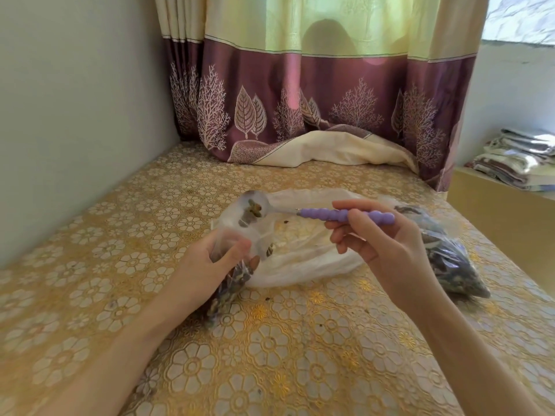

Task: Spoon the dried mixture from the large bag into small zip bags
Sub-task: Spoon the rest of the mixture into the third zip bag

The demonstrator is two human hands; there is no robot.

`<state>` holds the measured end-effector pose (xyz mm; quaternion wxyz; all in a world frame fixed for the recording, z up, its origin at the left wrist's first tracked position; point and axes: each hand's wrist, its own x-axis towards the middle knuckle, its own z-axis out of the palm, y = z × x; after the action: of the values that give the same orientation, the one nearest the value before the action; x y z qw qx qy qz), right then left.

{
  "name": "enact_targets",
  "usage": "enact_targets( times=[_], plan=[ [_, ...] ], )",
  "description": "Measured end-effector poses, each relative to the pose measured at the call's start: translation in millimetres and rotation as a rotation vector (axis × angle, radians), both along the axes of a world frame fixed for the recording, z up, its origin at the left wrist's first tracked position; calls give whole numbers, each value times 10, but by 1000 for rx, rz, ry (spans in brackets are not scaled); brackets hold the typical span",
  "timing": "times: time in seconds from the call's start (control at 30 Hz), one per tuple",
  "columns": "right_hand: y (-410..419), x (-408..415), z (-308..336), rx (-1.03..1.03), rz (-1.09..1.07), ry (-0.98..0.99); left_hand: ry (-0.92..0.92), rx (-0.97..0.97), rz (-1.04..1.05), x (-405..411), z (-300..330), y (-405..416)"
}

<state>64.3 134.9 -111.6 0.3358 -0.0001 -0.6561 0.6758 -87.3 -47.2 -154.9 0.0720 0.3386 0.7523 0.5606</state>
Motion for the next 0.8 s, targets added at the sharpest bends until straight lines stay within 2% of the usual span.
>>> enact_targets(
  times=[0.17,0.33,0.47,0.63,0.8],
  plan=[
    [-22,3,-4,12,78,-15,-16,46,-9,-2,7,-11],
    [54,11,38,-135,17,85,0,57,-9,13,24,-27],
    [243,41,22,-138,-302,76,185,-86,24,16,-13,-31],
    [489,59,-153,115,-747,-117,246,-138,15,-7,-45,-8],
    [576,46,-263,262,-903,-172,308,-182,13,2,-71,-14]
  ],
)
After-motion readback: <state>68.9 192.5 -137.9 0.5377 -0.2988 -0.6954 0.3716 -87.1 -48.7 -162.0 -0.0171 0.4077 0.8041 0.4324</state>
